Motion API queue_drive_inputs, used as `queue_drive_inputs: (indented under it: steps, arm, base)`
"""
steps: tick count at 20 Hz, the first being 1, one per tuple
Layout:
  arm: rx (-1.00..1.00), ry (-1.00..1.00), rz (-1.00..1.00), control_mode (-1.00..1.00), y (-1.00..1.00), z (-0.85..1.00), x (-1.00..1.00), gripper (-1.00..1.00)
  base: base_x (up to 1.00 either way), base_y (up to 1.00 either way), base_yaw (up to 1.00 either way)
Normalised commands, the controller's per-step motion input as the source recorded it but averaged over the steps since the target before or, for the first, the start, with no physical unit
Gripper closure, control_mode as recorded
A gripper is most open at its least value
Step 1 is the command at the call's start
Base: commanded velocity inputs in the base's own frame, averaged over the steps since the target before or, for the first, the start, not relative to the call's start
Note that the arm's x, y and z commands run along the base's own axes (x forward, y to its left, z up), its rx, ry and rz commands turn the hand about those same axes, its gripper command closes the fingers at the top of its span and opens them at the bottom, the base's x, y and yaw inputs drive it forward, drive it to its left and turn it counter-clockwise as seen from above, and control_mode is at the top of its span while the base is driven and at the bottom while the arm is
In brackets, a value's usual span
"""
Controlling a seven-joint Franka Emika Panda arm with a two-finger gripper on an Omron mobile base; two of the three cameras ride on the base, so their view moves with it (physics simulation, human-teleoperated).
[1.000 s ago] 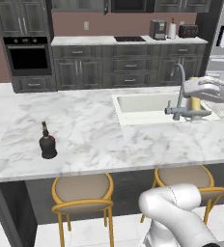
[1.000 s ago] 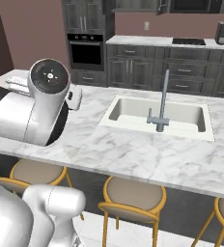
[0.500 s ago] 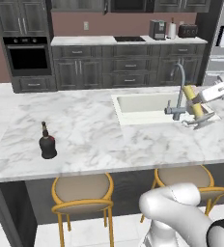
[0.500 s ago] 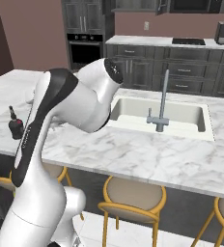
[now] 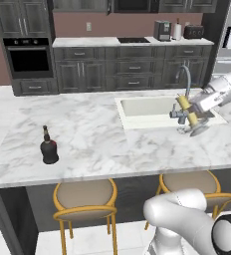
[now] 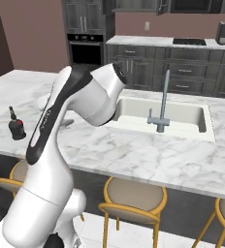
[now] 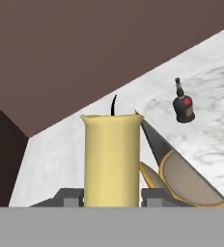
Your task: Get the candle and the liquor from the cabinet and move them to the dining counter.
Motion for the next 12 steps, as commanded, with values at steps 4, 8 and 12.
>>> queue_drive_inputs:
  steps: [4, 8, 12]
  arm:
    - [0.11, -0.24, 0.04, -1.0, 0.2, -0.49, 0.15, 1.0]
    - [0.26, -0.14, 0.04, -1.0, 0.07, -0.41, 0.31, 1.0]
    - [0.22, -0.11, 0.1, -1.0, 0.04, -0.34, 0.37, 1.0]
  base:
    - [0.0, 0.0, 0.0]
    - [0.0, 0.0, 0.0]
    - [0.0, 0.0, 0.0]
